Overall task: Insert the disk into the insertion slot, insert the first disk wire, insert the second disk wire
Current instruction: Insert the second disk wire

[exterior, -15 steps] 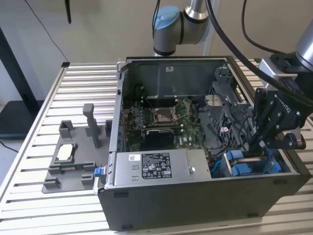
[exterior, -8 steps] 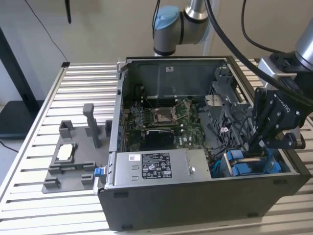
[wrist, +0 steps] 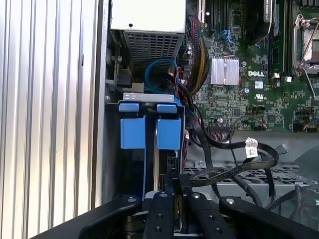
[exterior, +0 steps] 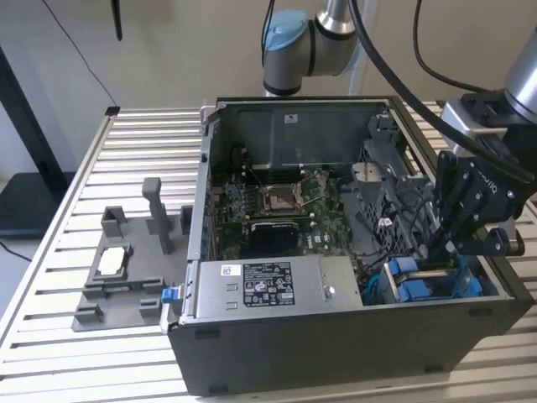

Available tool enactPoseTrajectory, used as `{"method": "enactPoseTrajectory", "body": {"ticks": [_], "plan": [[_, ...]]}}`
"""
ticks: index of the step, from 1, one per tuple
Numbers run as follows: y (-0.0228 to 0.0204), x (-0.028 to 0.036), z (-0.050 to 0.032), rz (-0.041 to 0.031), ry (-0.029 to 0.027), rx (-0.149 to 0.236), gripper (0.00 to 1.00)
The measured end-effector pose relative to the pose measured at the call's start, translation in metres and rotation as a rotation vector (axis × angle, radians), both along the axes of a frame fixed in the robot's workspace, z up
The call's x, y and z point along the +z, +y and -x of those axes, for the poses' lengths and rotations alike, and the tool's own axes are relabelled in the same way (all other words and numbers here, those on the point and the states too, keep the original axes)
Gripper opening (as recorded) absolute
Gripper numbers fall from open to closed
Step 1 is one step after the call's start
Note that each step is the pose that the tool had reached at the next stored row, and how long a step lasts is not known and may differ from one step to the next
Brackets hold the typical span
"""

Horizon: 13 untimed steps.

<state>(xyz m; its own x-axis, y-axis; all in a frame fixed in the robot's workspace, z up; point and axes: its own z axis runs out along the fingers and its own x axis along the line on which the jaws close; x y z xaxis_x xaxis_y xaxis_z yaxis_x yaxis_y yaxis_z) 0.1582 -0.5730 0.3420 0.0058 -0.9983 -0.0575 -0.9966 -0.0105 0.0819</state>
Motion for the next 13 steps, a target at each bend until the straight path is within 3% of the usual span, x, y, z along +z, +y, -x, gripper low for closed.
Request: {"method": "enactPoseTrajectory", "body": {"ticks": [10,11,13], "plan": [[0.0,0.0027,0.007,-0.0003,-0.0014,0.0,0.16],[0.0,0.0027,0.0072,-0.0003,-0.0046,0.0,0.16],[0.0,0.0028,0.0072,-0.0001,-0.0185,0.0,0.16]]}}
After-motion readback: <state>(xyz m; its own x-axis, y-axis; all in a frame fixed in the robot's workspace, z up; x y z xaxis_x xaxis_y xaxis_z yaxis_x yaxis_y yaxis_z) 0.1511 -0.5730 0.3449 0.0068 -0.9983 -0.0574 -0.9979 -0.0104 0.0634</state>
